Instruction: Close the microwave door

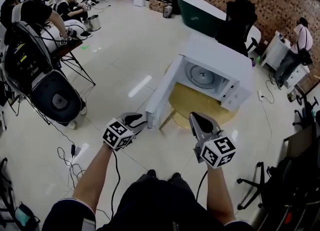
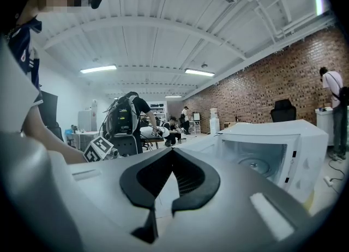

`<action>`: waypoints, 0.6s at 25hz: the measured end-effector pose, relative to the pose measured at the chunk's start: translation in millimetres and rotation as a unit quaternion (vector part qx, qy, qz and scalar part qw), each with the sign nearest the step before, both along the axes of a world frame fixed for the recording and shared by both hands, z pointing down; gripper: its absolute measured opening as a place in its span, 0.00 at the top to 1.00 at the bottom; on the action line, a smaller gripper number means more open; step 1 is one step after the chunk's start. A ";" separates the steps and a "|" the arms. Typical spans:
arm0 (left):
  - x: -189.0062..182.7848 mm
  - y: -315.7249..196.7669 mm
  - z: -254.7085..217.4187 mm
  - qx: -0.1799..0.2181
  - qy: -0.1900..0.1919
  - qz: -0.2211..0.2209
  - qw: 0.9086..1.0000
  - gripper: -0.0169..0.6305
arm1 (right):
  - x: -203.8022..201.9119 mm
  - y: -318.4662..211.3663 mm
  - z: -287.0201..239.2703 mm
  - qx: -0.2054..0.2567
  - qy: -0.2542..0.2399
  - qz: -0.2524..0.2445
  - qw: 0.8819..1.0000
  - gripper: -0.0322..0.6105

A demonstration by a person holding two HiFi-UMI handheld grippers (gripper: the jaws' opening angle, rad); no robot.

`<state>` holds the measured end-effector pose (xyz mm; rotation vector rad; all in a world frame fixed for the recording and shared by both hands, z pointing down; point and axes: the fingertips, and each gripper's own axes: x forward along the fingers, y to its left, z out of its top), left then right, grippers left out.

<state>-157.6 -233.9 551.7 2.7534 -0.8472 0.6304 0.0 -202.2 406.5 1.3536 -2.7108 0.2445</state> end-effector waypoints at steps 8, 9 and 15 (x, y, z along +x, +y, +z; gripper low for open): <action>15.5 -5.2 -9.6 0.022 0.019 0.005 1.000 0.82 | 4.8 1.4 1.9 -0.001 0.000 0.009 1.000 0.95; 16.8 -4.3 -9.7 0.023 0.019 0.006 1.000 0.82 | 6.0 1.6 1.6 -0.001 0.000 0.010 1.000 0.95; 32.0 1.4 -8.8 0.024 0.012 0.016 1.000 0.83 | 11.2 0.5 1.0 0.000 -0.002 0.011 1.000 0.95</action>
